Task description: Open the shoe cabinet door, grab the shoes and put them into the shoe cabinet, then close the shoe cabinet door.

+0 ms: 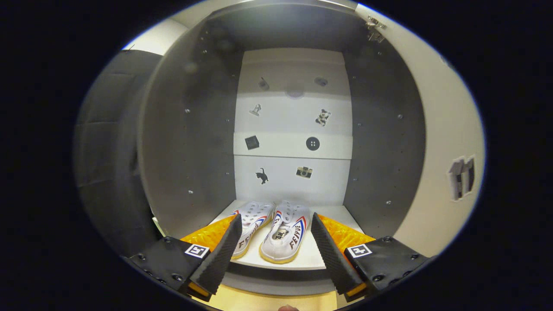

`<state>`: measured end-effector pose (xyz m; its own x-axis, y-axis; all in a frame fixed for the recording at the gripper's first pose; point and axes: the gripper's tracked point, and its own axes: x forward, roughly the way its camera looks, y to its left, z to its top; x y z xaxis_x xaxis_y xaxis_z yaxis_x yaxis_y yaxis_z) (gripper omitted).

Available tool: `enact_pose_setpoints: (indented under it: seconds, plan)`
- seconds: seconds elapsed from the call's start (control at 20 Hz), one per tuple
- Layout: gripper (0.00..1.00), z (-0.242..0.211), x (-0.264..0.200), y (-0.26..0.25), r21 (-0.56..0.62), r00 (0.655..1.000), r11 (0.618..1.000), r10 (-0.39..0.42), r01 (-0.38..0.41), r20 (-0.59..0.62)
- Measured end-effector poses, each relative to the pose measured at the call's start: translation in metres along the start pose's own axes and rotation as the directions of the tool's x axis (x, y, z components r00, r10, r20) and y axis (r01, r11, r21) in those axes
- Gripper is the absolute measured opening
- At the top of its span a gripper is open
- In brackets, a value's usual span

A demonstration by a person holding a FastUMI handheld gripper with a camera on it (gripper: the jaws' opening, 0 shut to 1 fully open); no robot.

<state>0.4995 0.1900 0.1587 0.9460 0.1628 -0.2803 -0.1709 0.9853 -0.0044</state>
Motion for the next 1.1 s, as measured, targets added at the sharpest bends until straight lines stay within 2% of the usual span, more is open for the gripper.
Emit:
enact_pose_setpoints:
  seconds: [0.4,0.85,1.1]
  plan:
    - [1.0,0.021,-0.123,0.01,0.007,0.995,0.998,0.061,-0.062,0.073]
    - [1.0,0.014,-0.236,0.0,-0.008,0.995,0.997,0.082,-0.081,0.056]
    - [1.0,0.016,-0.296,-0.002,-0.029,0.99,0.992,0.122,-0.12,0.073]
